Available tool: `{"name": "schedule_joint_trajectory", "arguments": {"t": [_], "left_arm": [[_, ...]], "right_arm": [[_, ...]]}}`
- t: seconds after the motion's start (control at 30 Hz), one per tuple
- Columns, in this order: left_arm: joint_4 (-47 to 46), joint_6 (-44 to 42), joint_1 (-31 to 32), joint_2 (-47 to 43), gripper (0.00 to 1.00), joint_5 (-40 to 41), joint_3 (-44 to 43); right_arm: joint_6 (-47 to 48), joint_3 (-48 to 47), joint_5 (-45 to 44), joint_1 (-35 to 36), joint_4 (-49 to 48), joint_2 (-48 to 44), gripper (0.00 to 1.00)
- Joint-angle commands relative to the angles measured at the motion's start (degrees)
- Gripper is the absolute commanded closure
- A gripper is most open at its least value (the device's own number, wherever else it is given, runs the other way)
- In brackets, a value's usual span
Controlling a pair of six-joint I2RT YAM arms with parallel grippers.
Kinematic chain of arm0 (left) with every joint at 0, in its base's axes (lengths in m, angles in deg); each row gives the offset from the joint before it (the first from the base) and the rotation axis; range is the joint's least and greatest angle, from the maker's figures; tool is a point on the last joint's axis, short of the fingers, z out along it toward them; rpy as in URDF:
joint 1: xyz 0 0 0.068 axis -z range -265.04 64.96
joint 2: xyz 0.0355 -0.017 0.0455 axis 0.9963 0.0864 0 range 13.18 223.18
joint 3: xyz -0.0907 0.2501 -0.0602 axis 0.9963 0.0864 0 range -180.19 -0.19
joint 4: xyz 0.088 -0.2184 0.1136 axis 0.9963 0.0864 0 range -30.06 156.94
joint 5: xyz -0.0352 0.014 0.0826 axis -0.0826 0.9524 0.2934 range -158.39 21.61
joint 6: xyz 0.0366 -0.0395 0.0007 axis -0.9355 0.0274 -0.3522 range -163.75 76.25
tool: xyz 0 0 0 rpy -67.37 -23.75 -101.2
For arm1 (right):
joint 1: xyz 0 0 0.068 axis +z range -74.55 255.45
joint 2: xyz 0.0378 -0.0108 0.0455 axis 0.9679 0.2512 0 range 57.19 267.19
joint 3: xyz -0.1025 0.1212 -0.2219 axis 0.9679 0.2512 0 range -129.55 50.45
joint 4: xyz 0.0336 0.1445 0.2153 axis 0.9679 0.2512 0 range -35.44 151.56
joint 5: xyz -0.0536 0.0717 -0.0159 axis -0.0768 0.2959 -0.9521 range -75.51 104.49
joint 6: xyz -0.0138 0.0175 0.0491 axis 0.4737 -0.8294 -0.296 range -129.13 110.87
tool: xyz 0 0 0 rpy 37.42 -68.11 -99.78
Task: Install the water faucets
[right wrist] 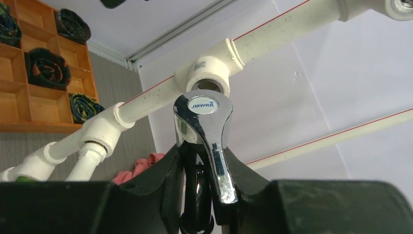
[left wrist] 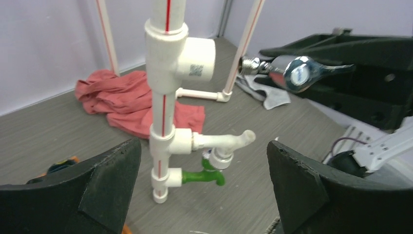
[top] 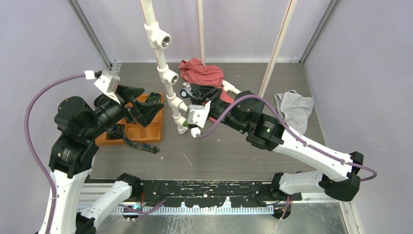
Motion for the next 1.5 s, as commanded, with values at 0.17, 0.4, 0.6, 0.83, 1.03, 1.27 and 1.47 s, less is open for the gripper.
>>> {"name": "schedule_joint_trajectory", "arguments": {"t": [0.17,0.4,0.6,0.83,1.03,1.27,1.47], "left_arm": [[-15.1,-7.2,0.3,-6.1,0.01,2.6,16.1],[-32.1,-4.8,0.3,-6.0,0.00,0.2,25.3],[-36.0,-4.3,0.2,-2.7,0.00,-2.1,25.0],[-37.8,-2.9,0.2,-0.2,0.00,-2.7,25.0],[-39.4,-1.8,0.2,0.2,0.00,-3.0,26.7],[-40.0,0.1,0.2,1.6,0.00,-4.4,26.7],[-40.8,1.4,0.2,4.1,0.00,-5.8,26.1]], "right_arm": [[10.8,-4.6,-7.6,3.4,-1.2,-0.8,1.00],[13.4,-0.9,-2.0,3.5,-6.0,-2.0,1.00],[18.1,2.6,1.2,3.4,-9.8,-2.4,1.00],[27.8,9.6,1.3,3.3,-20.1,-2.5,1.00],[33.8,13.4,-0.2,3.3,-26.6,-2.5,1.00],[39.5,14.9,0.3,3.3,-30.4,-2.5,1.00],[44.2,14.1,0.8,2.9,-31.6,-1.3,1.00]]}}
